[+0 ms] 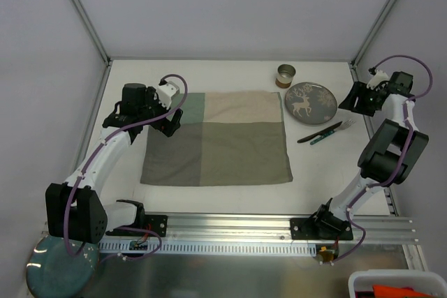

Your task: Set the dinner table for one person

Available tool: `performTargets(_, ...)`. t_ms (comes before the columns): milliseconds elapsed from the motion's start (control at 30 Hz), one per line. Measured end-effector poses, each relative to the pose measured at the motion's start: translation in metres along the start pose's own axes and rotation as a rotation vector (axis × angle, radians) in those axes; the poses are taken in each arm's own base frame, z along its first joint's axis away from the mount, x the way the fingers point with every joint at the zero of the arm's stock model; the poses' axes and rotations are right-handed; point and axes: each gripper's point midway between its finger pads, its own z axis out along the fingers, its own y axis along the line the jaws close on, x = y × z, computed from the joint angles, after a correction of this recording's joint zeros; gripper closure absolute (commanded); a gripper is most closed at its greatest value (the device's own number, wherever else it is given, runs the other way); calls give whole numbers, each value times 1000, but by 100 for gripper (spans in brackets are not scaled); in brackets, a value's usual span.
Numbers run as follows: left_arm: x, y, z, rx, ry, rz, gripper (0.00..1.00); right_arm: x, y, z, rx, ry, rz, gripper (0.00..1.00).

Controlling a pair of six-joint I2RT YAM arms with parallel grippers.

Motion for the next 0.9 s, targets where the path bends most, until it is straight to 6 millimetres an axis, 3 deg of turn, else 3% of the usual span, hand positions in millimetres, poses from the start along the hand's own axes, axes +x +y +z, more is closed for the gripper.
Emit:
performTargets(167, 0, 0, 1, 0, 0, 0, 1, -19, 5, -3, -24, -38, 8, 35)
performTargets(367, 3, 1, 7, 8, 16, -7, 1, -19, 22, 10, -112, -42, 113, 34)
performTargets(667, 8, -2, 16, 44, 35, -19, 1, 20, 41, 35, -108, -36, 260, 32)
performTargets(900, 7, -4, 18, 62, 31, -21, 1, -8, 57, 23, -83, -140, 183, 32)
